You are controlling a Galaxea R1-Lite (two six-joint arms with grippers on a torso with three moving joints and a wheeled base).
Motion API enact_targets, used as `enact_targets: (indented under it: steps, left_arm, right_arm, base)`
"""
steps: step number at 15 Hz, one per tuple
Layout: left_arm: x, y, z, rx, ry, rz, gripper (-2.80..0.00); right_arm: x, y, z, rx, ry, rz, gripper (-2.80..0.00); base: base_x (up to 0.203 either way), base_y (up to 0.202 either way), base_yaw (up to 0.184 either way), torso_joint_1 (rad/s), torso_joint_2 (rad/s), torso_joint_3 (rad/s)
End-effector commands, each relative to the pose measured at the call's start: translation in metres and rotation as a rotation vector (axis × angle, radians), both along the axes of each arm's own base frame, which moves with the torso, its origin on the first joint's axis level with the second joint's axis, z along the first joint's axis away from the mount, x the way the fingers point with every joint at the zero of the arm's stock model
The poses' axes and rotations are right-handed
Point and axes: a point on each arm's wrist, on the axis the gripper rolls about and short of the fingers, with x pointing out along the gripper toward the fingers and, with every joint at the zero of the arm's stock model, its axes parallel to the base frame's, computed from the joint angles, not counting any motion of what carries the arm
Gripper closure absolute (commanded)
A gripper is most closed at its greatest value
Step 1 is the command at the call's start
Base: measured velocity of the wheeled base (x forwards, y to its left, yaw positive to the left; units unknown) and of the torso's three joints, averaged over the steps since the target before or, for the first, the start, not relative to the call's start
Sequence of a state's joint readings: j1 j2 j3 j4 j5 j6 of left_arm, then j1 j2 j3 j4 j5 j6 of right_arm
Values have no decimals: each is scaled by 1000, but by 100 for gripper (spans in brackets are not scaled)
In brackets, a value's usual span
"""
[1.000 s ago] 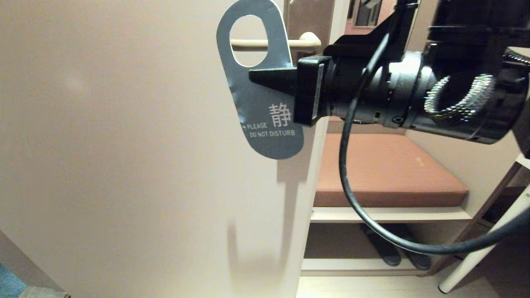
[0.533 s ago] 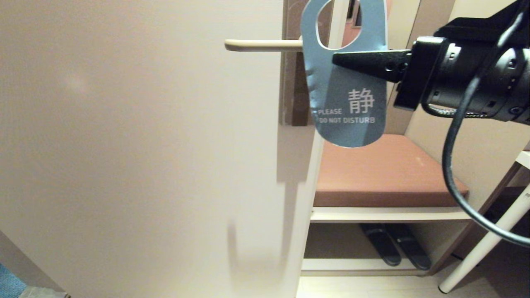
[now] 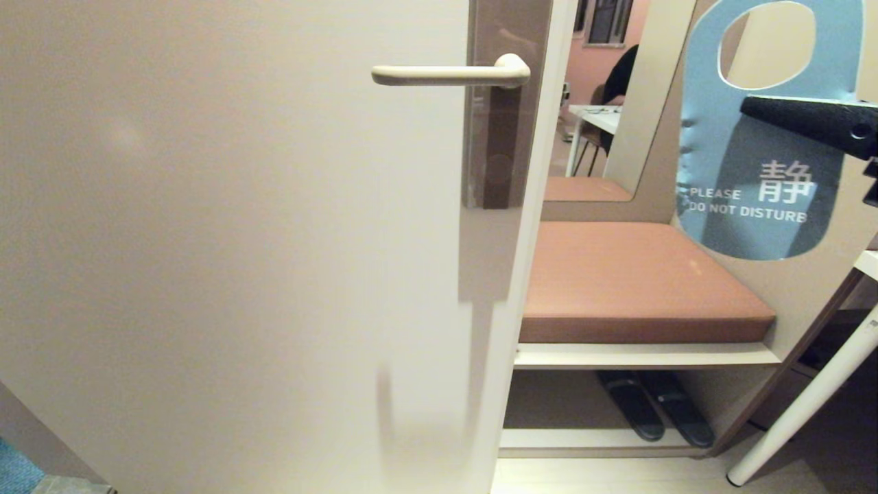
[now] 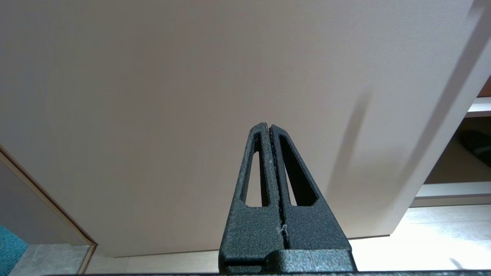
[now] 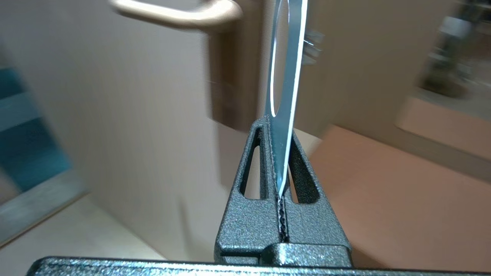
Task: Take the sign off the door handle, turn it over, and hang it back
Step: Hand it to the other hand
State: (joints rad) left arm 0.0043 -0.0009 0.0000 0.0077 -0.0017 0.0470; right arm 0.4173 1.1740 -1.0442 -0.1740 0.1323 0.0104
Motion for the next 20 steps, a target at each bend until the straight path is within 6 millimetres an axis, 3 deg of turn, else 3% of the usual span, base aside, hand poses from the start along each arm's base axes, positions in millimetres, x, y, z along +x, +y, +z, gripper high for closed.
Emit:
enact_targets:
  steps: [1, 7, 11, 15, 20]
  left_arm:
    - [0, 0, 0, 1, 1, 1, 0]
    - [0, 0, 0, 1, 1, 1, 0]
    - [0, 0, 0, 1, 1, 1, 0]
    - [0, 0, 0, 1, 1, 1, 0]
    - [0, 0, 0, 1, 1, 1, 0]
  right_arm:
    - [-27, -22, -5, 3, -3, -106, 0]
    - [-91, -58, -63, -32, 110, -285, 0]
    - [-136, -67, -123, -39, 142, -340, 0]
    - [-151, -69, -183, -64, 203, -363, 0]
    - [-158, -69, -235, -72, 173, -473, 0]
  base:
    - [0, 0, 0, 0, 0, 0]
    - [0, 0, 0, 0, 0, 0]
    - [0, 0, 0, 0, 0, 0]
    - [0, 0, 0, 0, 0, 0]
    - [0, 0, 0, 0, 0, 0]
